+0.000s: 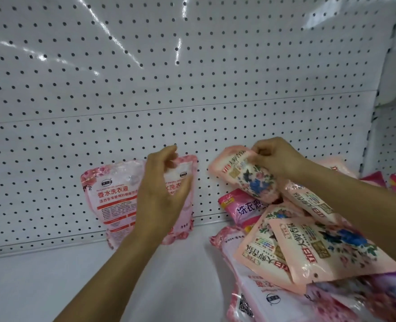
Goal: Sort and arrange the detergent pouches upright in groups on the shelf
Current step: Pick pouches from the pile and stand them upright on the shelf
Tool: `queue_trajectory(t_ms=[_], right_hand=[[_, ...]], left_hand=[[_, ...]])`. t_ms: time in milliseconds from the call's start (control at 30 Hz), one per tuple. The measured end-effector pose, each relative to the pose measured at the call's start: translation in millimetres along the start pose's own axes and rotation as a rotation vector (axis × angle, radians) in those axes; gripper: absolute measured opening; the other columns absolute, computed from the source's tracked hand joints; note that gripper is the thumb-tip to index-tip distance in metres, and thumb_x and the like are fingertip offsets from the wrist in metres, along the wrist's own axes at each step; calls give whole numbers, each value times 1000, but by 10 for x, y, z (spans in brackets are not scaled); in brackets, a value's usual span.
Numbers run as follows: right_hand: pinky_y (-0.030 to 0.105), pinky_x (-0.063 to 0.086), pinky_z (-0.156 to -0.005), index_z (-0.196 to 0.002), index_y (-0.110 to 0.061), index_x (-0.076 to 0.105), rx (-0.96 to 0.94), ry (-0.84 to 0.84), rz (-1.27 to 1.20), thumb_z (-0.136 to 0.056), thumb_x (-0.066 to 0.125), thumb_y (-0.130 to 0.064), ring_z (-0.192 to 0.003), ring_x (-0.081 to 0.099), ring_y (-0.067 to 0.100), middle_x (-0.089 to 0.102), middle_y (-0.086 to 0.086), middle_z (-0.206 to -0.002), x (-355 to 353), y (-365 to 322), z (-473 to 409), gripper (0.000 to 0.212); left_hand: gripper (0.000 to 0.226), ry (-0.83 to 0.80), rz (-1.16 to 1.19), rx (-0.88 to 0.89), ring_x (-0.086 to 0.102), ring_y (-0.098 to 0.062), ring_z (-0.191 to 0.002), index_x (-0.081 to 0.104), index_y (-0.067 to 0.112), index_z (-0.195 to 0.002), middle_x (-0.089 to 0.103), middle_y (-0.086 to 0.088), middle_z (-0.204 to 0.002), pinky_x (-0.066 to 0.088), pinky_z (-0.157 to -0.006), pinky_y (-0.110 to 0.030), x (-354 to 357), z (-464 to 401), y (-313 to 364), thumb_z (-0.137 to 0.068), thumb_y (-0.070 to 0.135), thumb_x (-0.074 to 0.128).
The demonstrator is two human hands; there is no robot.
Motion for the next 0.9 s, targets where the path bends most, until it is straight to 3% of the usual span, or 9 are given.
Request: queue_trajectory(t_ms=[67,167,300,367,500,600,733,833,900], right_hand=[[25,60,-60,-81,-9,67,-49,12,-234,-89,67,-12,-68,71,12,74,-1,-77,-76,-236,146,9],[23,57,-62,-79,-13,69,-128,-33,-364,-87,69,-12,-67,71,9,76,-2,-75,-92,-497,370,9],[23,55,-59,-86,-11,72,-103,-109,-398,-88,68,-19,-67,71,14,76,2,-78,-70,-500,649,9],[25,53,-59,-88,-17,69,-73,-74,-199,-90,63,-35,-66,69,12,74,-1,-79,-200,-378,763,20],[35,52,-74,-90,-23,57,126,-197,664,-78,51,-73,-81,60,11,60,-13,-87,-292,77,1006,52],[31,50,-63,-73,-19,56,96,-172,969,-88,53,-54,-65,54,14,58,-4,-71,-254,199,1069,39],[23,38,-54,-74,-23,53,33,29,1137,-91,53,-36,-61,49,20,46,-5,-64,-400,-37,964,22],[26,33,-53,-69,-20,52,-144,219,931,-96,48,-32,-54,47,23,49,1,-59,-551,-454,871,31],[28,37,-54,-69,-17,58,-225,222,738,-95,52,-26,-56,52,27,55,2,-60,-558,-743,791,28]], left_hand=[[77,-102,163,-118,54,0,-109,35,25,-143,49,17,-119,49,-88,-18,190,22,113,-80,22,80],[85,-132,431,-415,58,3,-109,32,31,-143,54,15,-126,52,-86,-20,426,33,98,-75,32,82],[24,-136,712,-601,75,-20,-91,70,15,-106,78,0,-98,61,-72,-32,632,103,53,-84,21,74],[10,-132,719,-615,76,-15,-82,72,18,-96,79,4,-89,61,-65,-27,611,185,27,-86,17,73],[6,-103,608,-655,76,-12,-73,72,22,-92,78,8,-81,62,-56,-30,390,396,-178,-87,19,71],[4,-40,519,-747,75,-11,-68,71,25,-89,78,9,-76,58,-50,-28,91,569,-523,-86,23,72],[8,26,463,-807,73,-5,-62,69,25,-88,75,15,-68,55,-46,-22,-363,719,-919,-86,17,71],[7,56,418,-824,73,-5,-62,71,18,-90,75,13,-68,54,-46,-18,-620,807,-1134,-85,13,72],[6,91,399,-833,74,-6,-63,71,15,-91,76,12,-69,56,-48,-19,-760,863,-1256,-85,13,72]])
Point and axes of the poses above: each hand's wrist, its own z-axis away from the middle knuckle, its own x-axis out of the palm, y = z × x, the point moved 8 cm from there along -z, towards the middle knuckle
